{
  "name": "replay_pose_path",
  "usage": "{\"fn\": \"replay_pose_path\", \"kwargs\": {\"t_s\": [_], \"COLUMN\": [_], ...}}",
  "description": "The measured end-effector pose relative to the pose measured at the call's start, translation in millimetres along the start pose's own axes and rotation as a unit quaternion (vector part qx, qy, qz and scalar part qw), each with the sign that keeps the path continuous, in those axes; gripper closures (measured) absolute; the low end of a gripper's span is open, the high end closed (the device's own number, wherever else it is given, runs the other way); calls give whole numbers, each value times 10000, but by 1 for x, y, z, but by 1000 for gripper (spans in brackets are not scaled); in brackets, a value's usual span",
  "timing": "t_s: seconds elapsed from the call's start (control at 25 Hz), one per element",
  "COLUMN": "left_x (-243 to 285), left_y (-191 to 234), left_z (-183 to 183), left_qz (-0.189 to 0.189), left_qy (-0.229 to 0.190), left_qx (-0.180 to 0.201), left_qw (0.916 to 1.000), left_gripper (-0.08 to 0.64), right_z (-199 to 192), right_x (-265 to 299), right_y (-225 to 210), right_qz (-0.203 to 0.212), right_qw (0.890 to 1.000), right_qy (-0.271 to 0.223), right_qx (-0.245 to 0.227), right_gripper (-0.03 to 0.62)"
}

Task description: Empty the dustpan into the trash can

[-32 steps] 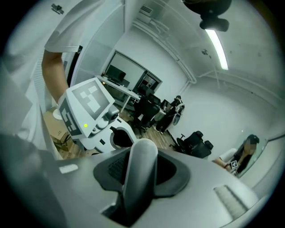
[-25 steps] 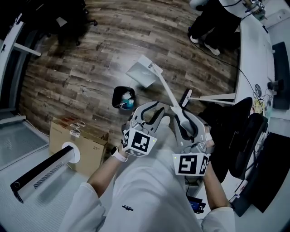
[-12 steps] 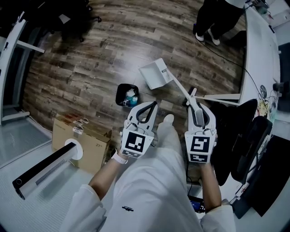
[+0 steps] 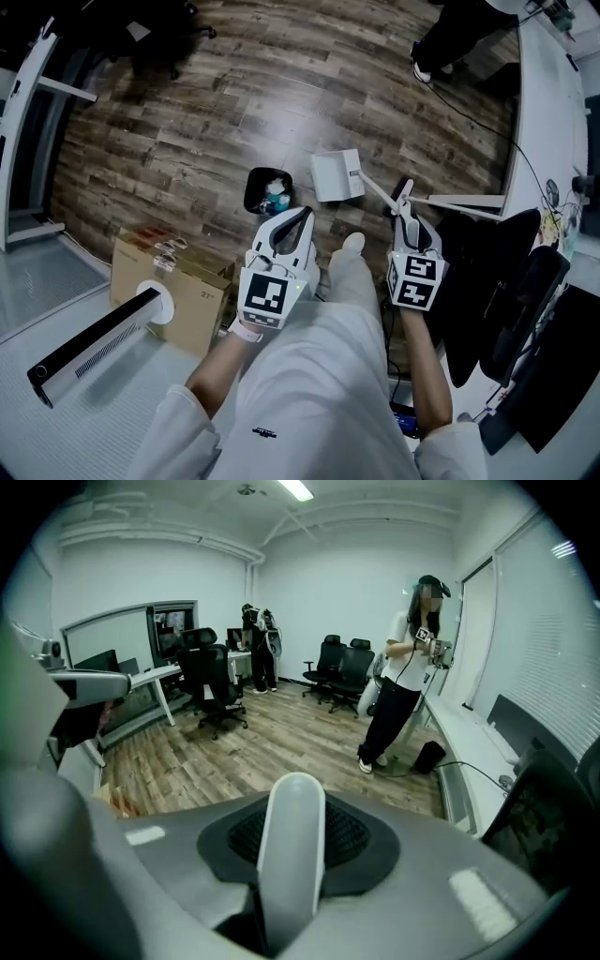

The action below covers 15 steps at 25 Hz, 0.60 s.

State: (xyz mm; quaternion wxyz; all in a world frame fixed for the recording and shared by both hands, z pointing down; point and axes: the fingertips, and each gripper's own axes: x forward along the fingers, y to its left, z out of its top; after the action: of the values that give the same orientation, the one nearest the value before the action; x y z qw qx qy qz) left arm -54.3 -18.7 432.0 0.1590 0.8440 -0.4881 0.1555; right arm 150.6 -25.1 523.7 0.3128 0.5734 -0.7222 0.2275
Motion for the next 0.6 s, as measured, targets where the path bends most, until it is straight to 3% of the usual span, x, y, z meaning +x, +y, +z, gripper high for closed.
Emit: {"fn": "replay_pose_path", "kwargs": {"t_s": [0.44, 0.6], "left_x": [-8, -10], "left_y": [15, 10], "left_z": [-3, -7], "left_qz": [213, 95], "left_qy": [63, 121], "left_qx": [-45, -98], "left_qw": [9997, 9998], "left_gripper": [554, 554], "right_z": [-44, -50], "right_x": [87, 114], "right_y": [-35, -37], "right_qz": [-101, -117], "right_qw": [9955, 9934], "right_qy": [730, 971], "right_qx": [599, 592], "right_gripper": [476, 474]}}
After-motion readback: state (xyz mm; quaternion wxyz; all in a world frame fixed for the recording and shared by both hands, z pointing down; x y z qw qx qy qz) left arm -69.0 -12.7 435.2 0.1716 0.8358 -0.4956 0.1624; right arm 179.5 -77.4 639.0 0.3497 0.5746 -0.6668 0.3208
